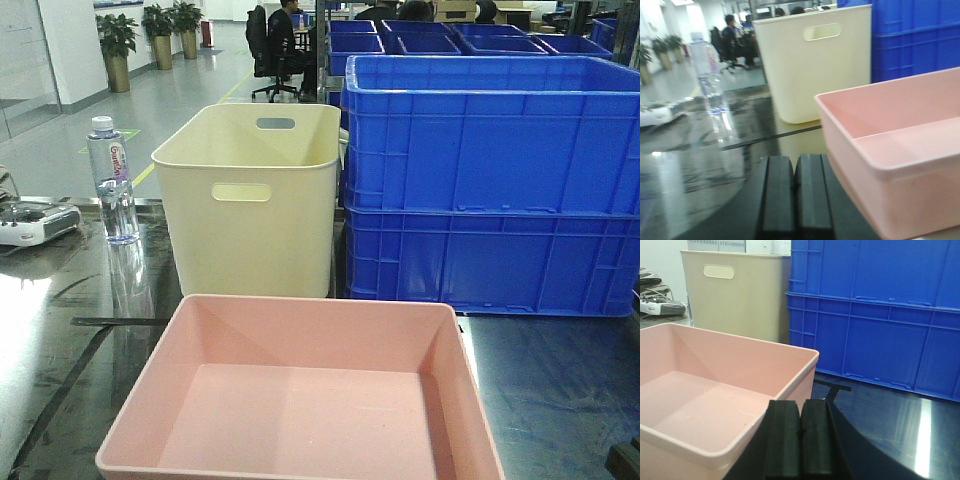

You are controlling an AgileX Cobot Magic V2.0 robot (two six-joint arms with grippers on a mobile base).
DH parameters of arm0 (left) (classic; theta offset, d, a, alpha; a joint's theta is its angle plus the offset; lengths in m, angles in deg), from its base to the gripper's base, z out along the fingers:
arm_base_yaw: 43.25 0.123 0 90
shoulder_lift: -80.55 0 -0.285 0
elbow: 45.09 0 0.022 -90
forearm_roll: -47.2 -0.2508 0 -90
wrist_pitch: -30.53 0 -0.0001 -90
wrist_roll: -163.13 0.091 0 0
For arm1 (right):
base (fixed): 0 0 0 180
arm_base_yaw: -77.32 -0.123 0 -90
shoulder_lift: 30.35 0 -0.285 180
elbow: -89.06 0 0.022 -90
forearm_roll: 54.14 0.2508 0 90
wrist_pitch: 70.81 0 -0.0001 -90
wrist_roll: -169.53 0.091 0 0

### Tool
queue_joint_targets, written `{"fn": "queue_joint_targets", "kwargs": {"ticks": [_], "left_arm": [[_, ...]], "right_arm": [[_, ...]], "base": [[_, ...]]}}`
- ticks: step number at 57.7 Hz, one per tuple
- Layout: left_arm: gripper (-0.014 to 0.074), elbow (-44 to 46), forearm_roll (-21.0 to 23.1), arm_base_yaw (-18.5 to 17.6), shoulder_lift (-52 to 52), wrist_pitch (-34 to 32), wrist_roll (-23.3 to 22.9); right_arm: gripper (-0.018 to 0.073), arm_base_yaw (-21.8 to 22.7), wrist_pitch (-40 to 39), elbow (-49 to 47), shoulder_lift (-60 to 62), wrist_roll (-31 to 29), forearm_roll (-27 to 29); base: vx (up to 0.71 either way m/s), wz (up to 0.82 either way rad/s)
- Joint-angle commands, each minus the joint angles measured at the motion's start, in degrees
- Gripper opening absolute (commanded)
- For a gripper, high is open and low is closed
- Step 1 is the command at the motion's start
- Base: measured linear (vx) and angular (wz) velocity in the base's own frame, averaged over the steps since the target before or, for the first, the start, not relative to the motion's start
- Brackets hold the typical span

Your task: Grab pink bin and stack on right shelf

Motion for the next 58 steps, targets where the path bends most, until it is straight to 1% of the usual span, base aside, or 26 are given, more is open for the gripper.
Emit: {"fn": "queue_joint_targets", "kwargs": {"ticks": [1,4,8,14,17,20,58], "left_arm": [[-0.0008,-2.1,-3.5,2.7,2.8,-4.5,-2.8],[-0.0008,-5.4,-3.5,4.6,5.6,-4.5,-3.9],[-0.0008,-10.0,-4.1,6.8,9.8,-4.5,-6.4],[-0.0008,-16.4,-5.6,7.9,15.3,-4.7,-9.2],[-0.0008,-16.1,-7.0,7.9,17.4,0.4,-9.3],[-0.0008,-16.1,-8.4,7.8,18.9,1.9,-9.4],[-0.0008,-16.1,-8.4,7.8,18.8,1.8,-9.4]], "right_arm": [[-0.0011,0.4,-5.0,-1.7,-0.1,-0.3,-0.3],[-0.0011,0.4,-5.0,-1.7,-0.1,-0.3,-0.3],[-0.0011,0.4,-5.0,-1.7,-0.1,-0.3,-0.3],[-0.0011,0.4,-5.0,-1.7,-0.1,-0.3,-0.3],[-0.0011,0.4,-5.0,-1.7,-0.1,-0.3,-0.3],[-0.0011,0.4,-5.0,-1.7,-0.1,-0.3,-0.3],[-0.0011,0.4,-4.8,-1.7,0.0,-0.3,-0.3]], "base": [[0.00,0.00],[0.00,0.00],[0.00,0.00],[0.00,0.00],[0.00,0.00],[0.00,0.00],[0.00,0.00]]}}
